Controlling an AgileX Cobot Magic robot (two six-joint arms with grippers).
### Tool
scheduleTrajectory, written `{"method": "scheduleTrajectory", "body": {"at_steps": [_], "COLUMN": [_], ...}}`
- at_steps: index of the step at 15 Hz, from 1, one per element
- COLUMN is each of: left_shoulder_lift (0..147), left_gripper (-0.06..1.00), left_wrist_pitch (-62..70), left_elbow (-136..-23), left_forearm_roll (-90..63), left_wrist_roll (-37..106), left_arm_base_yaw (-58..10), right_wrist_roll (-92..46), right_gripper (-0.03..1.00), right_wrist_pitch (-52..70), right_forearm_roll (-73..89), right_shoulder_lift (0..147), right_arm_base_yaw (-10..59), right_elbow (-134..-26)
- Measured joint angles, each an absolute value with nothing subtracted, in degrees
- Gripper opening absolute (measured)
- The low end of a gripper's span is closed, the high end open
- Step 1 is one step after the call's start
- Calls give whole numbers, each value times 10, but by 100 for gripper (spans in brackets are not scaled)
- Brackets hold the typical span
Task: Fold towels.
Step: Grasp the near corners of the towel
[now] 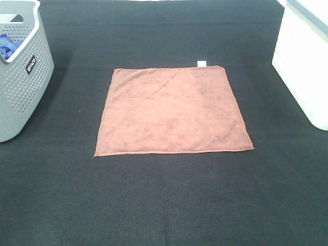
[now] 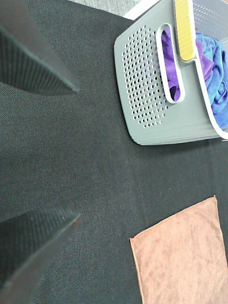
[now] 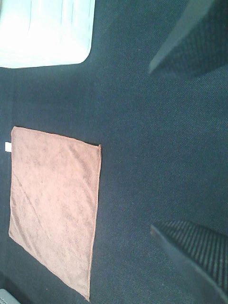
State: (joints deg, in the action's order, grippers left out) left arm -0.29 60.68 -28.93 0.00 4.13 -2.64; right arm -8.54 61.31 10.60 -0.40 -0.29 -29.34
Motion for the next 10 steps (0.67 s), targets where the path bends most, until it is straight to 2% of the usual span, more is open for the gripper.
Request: {"method": "scheduleTrajectory", "body": {"at_steps": [10], "left_shoulder_lift": [-3], "left_gripper": [65], "left_wrist_pitch": [607], "left_elbow": [-289], "left_forearm_roll": [0], "left_wrist_roll": [41], "left_arm_base_yaw": [-26], "right_wrist_roll": [-85], "right_gripper": [76], "right_wrist_pitch": [613], "right_forearm_roll": [106], "right_shoulder_lift": [-4], "right_arm_base_yaw": [-3], "right_elbow": [-293]}}
